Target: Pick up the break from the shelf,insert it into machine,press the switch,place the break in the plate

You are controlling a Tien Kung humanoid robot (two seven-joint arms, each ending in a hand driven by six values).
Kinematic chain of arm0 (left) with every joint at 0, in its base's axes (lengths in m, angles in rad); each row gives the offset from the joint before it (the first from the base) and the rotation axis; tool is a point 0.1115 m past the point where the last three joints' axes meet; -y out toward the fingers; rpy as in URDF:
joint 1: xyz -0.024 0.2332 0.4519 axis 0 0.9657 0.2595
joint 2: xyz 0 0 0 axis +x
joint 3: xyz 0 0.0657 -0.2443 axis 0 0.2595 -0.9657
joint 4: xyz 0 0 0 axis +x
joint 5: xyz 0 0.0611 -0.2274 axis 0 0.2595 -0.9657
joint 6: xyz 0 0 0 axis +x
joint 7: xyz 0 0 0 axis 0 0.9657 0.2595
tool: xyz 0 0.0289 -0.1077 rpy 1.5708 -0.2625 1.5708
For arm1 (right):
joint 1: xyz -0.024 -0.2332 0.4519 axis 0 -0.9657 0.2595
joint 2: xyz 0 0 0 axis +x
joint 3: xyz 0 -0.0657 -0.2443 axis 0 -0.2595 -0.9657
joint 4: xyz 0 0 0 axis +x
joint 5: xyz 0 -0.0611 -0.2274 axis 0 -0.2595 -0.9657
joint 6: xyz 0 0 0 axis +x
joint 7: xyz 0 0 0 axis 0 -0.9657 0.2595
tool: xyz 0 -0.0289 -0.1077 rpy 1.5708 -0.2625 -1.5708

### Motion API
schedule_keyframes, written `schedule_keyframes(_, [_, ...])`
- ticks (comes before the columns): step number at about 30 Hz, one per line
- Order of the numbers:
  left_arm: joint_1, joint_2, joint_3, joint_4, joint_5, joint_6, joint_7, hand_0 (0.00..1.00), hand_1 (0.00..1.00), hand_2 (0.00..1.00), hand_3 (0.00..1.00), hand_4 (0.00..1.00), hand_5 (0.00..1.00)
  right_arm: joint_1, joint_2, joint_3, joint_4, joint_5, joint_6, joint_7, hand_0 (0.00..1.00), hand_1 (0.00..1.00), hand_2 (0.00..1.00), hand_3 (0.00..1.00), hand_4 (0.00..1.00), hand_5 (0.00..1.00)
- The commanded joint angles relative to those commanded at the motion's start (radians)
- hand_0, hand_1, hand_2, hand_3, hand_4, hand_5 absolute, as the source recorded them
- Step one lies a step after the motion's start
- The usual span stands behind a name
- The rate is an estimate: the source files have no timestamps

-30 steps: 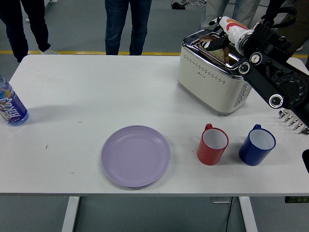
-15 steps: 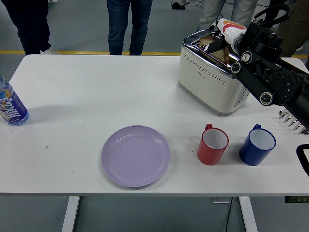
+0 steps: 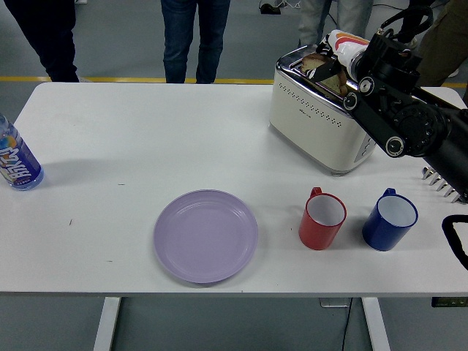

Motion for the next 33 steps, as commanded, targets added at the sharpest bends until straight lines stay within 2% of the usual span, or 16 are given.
schedule_keyframes(3, [-0.003, 0.000, 0.002, 0.000, -0.002, 0.000, 0.000, 0.634, 0.481, 0.455, 0.539, 0.335, 0.800, 0.004, 0.003, -0.006, -0.007, -0.001, -0.003, 0.001, 0.486, 0.509, 0.636, 0.733, 0.729, 0.290])
schedule_keyframes(4, [-0.003, 0.000, 0.002, 0.000, -0.003, 0.000, 0.000, 0.635, 0.481, 0.455, 0.539, 0.335, 0.799, 0.005, 0.003, -0.008, -0.008, -0.001, -0.002, 0.001, 0.422, 0.463, 0.601, 0.687, 0.723, 0.287])
schedule_keyframes(15, [-0.008, 0.001, 0.003, 0.000, -0.004, 0.002, -0.001, 0.634, 0.480, 0.454, 0.539, 0.337, 0.799, 0.017, 0.019, -0.032, -0.047, -0.002, -0.007, 0.001, 0.402, 0.439, 0.586, 0.671, 0.715, 0.280])
schedule_keyframes(16, [-0.008, 0.001, 0.003, 0.000, -0.005, 0.002, -0.001, 0.634, 0.480, 0.453, 0.539, 0.337, 0.797, 0.017, 0.021, -0.033, -0.050, -0.003, -0.008, 0.001, 0.361, 0.413, 0.564, 0.644, 0.707, 0.273])
schedule_keyframes(21, [-0.010, 0.000, 0.004, 0.000, -0.006, 0.002, -0.001, 0.634, 0.480, 0.453, 0.539, 0.337, 0.797, 0.017, 0.026, -0.041, -0.060, -0.012, -0.036, 0.000, 0.361, 0.413, 0.564, 0.644, 0.707, 0.273])
schedule_keyframes(22, [-0.010, 0.000, 0.004, 0.000, -0.006, 0.003, -0.001, 0.634, 0.480, 0.453, 0.539, 0.336, 0.794, 0.017, 0.027, -0.042, -0.061, -0.012, -0.038, 0.001, 0.301, 0.373, 0.535, 0.607, 0.687, 0.260])
schedule_keyframes(27, [-0.010, 0.000, 0.004, 0.000, -0.007, 0.003, -0.002, 0.634, 0.480, 0.453, 0.539, 0.336, 0.794, 0.017, 0.030, -0.051, -0.065, -0.014, -0.056, 0.003, 0.301, 0.373, 0.535, 0.607, 0.687, 0.260])
schedule_keyframes(28, [-0.010, 0.000, 0.004, 0.000, -0.006, 0.003, -0.001, 0.634, 0.480, 0.453, 0.539, 0.338, 0.795, 0.017, 0.031, -0.052, -0.066, -0.015, -0.054, 0.003, 0.251, 0.337, 0.506, 0.573, 0.622, 0.158])
schedule_keyframes(33, [-0.012, -0.001, 0.005, 0.000, -0.008, 0.003, -0.002, 0.634, 0.480, 0.453, 0.539, 0.338, 0.795, 0.016, 0.032, -0.054, -0.071, -0.019, -0.047, 0.003, 0.251, 0.337, 0.506, 0.573, 0.622, 0.158])
